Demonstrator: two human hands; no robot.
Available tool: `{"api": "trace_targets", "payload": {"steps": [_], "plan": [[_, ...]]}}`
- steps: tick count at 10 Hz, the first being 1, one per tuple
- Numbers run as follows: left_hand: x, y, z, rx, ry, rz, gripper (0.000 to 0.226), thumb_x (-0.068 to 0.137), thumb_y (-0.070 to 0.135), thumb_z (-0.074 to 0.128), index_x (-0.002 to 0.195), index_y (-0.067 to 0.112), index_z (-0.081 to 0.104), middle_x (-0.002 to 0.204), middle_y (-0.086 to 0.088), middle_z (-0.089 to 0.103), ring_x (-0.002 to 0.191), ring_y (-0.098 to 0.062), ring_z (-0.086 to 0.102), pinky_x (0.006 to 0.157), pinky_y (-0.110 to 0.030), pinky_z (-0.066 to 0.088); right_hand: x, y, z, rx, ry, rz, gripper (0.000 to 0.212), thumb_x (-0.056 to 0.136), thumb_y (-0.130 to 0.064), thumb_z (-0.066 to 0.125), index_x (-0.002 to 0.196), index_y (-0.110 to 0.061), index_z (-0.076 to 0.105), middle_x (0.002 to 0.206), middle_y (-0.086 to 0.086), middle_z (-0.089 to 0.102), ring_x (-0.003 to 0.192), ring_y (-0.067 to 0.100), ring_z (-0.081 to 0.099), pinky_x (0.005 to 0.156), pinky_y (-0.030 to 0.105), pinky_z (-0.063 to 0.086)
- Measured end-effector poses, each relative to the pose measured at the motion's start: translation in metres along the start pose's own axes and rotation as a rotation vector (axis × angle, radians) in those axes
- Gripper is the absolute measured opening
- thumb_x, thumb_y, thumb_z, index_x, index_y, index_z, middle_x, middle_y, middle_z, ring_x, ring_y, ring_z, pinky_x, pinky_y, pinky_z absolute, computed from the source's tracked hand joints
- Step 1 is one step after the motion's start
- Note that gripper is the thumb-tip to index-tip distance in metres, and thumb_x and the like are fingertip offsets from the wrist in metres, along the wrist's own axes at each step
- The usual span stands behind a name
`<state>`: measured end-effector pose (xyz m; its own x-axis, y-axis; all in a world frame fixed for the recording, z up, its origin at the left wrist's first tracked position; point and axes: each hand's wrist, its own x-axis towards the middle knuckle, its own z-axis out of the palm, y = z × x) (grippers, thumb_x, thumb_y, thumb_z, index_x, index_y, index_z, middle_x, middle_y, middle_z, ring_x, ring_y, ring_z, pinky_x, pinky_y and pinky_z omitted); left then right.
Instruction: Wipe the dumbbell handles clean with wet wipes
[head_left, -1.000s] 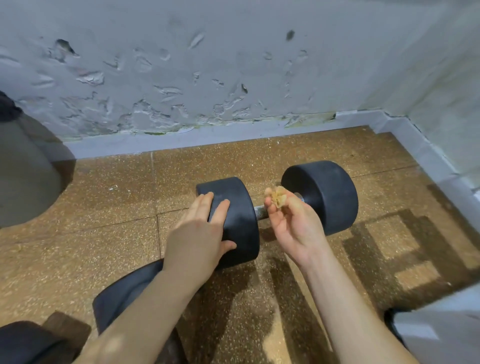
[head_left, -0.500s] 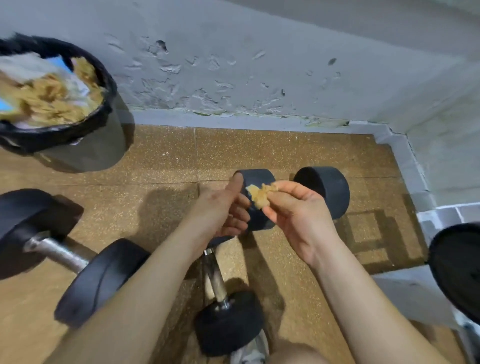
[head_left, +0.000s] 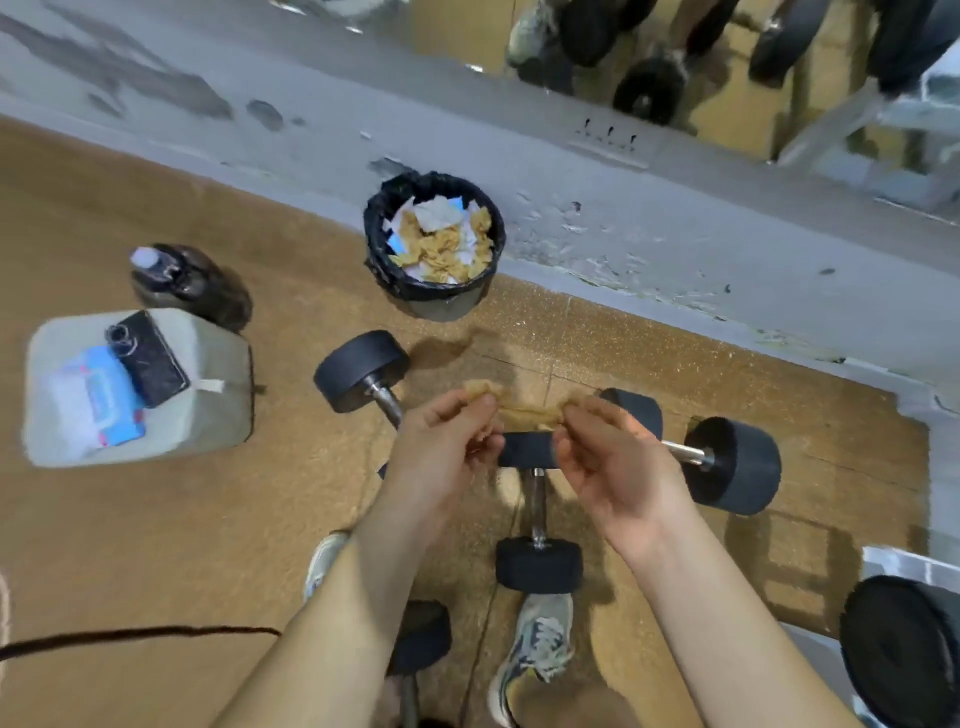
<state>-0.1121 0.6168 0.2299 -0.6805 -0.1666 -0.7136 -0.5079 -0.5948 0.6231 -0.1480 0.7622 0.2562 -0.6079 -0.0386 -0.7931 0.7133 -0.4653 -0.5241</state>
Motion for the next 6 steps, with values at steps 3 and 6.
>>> {"api": "trace_targets", "payload": {"steps": [3,6], "plan": [[-0.002,0.113,-0.015,0.265,0.207,0.209,0.014,0.090,0.012,0.067,0.104,0.014,0.067,0.086,-0.007,0.072,0.074,-0.013,0.066,0.070,-0.026,0.055,-0.010,-0.032,0.109,-0.403,-0.052,-0.177,0.012,0.084,0.003,0.068,0.094,-0.003,0.071,0.087,0.014,0.072,0.075,0.020,0.065,0.073,0.026,0.053],[0.157,0.186,-0.040,0.590,0.011,0.200,0.035,0.089,0.022,0.068,0.123,0.028,0.064,0.117,0.008,0.067,0.104,-0.009,0.064,0.090,-0.032,0.054,0.115,-0.026,0.226,-0.442,0.120,-0.322,0.023,0.090,-0.001,0.061,0.109,-0.014,0.065,0.082,-0.005,0.061,0.075,0.013,0.056,0.078,0.030,0.051]]}}
